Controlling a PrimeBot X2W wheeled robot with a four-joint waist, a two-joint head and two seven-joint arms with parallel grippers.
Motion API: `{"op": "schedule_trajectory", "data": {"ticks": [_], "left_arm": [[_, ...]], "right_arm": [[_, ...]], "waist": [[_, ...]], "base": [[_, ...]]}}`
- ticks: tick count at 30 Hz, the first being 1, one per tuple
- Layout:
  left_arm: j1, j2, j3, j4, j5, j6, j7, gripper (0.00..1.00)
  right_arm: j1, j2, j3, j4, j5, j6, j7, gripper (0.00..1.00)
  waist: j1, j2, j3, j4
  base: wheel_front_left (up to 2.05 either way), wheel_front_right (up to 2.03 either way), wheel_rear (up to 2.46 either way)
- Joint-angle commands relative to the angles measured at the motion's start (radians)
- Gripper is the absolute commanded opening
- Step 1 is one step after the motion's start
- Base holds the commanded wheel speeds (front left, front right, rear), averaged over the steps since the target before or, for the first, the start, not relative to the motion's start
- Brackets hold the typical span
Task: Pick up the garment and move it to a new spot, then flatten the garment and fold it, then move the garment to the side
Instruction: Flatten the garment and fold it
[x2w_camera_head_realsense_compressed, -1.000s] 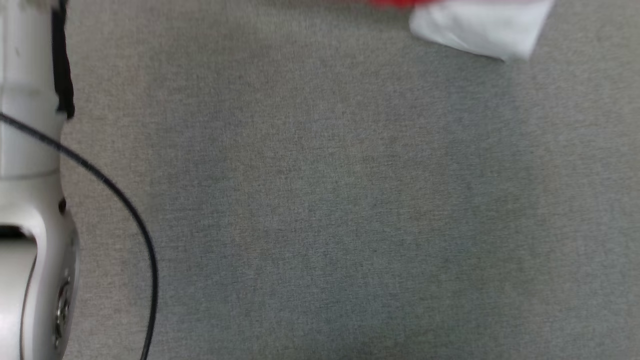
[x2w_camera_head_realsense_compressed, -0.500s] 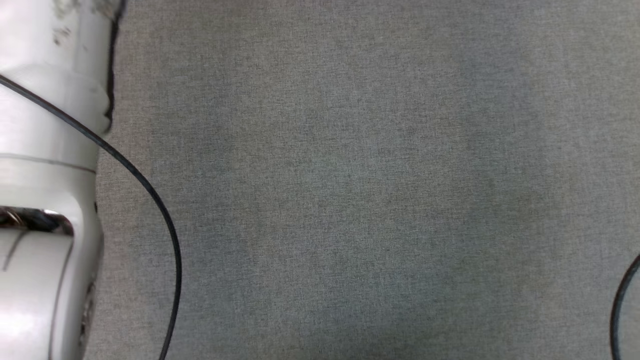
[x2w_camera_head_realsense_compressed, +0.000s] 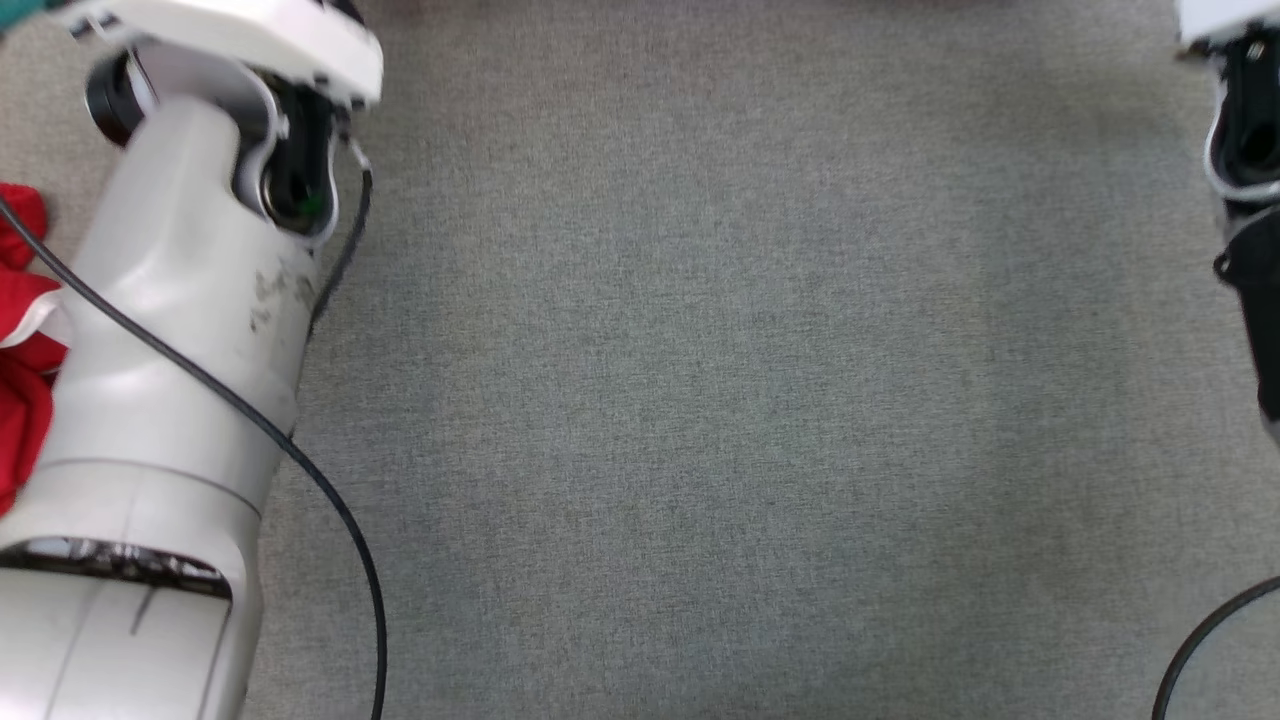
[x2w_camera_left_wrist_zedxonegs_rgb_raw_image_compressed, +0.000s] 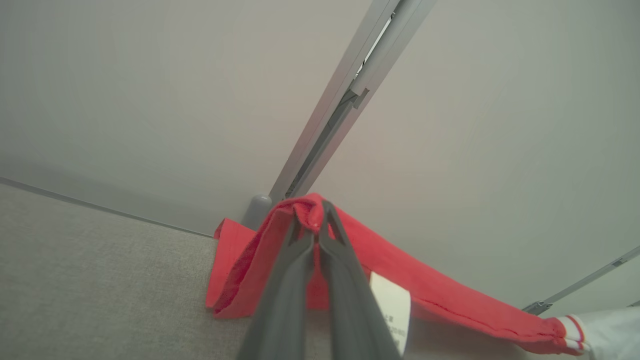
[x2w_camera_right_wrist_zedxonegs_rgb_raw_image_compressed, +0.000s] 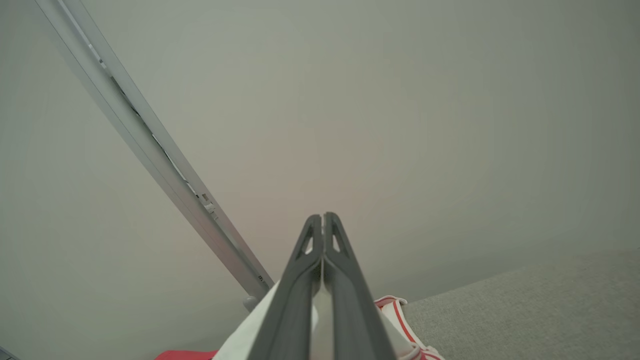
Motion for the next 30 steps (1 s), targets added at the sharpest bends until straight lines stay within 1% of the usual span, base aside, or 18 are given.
{"op": "schedule_trajectory", "data": {"ticks": [1, 3, 6, 10, 13, 16, 22, 30], "left_arm": [[0.017, 0.002, -0.005, 0.005, 0.008, -0.006, -0.004, 0.0], [0.06, 0.0, -0.029, 0.014, 0.015, -0.006, -0.004, 0.0], [0.128, 0.007, -0.109, 0.022, 0.047, -0.006, -0.003, 0.0], [0.215, 0.019, -0.188, 0.049, 0.071, -0.004, -0.003, 0.0], [0.272, 0.024, -0.235, 0.068, 0.078, -0.004, -0.003, 0.0], [0.329, 0.026, -0.271, 0.091, 0.076, -0.004, -0.003, 0.0], [0.406, 0.036, -0.322, 0.137, 0.088, -0.004, -0.003, 0.0], [0.489, 0.046, -0.358, 0.159, 0.097, -0.004, -0.004, 0.0]], "right_arm": [[0.018, -0.013, 0.005, 0.004, 0.012, 0.001, -0.002, 0.0], [0.066, -0.014, 0.016, 0.016, 0.058, 0.001, -0.002, 0.0], [0.138, -0.019, 0.055, 0.028, 0.116, 0.001, -0.002, 0.0], [0.235, -0.027, 0.103, 0.055, 0.206, 0.0, -0.002, 0.0], [0.3, -0.014, 0.106, 0.072, 0.31, 0.001, 0.035, 0.0], [0.37, -0.027, 0.11, 0.067, 0.394, 0.001, 0.07, 0.0], [0.486, -0.054, 0.172, 0.056, 0.466, 0.0, 0.131, 0.0], [0.582, -0.058, 0.211, 0.054, 0.54, 0.0, 0.169, 0.0]], "waist": [[0.0, 0.0, -0.025, -0.003], [0.0, 0.0, -0.051, -0.004], [0.0, 0.0, -0.094, -0.003], [0.0, 0.0, -0.151, -0.003], [0.0, 0.0, -0.197, -0.002], [0.0, 0.0, -0.237, -0.003], [0.0, 0.0, -0.308, -0.005], [0.0, 0.0, -0.385, -0.007]], "base": [[0.0, 0.0, 0.0], [0.0, 0.0, 0.0], [0.0, 0.0, 0.0], [0.0, 0.0, 0.0], [0.0, 0.0, 0.0], [0.0, 0.0, 0.0], [0.0, 0.0, 0.0], [0.0, 0.0, 0.0]]}}
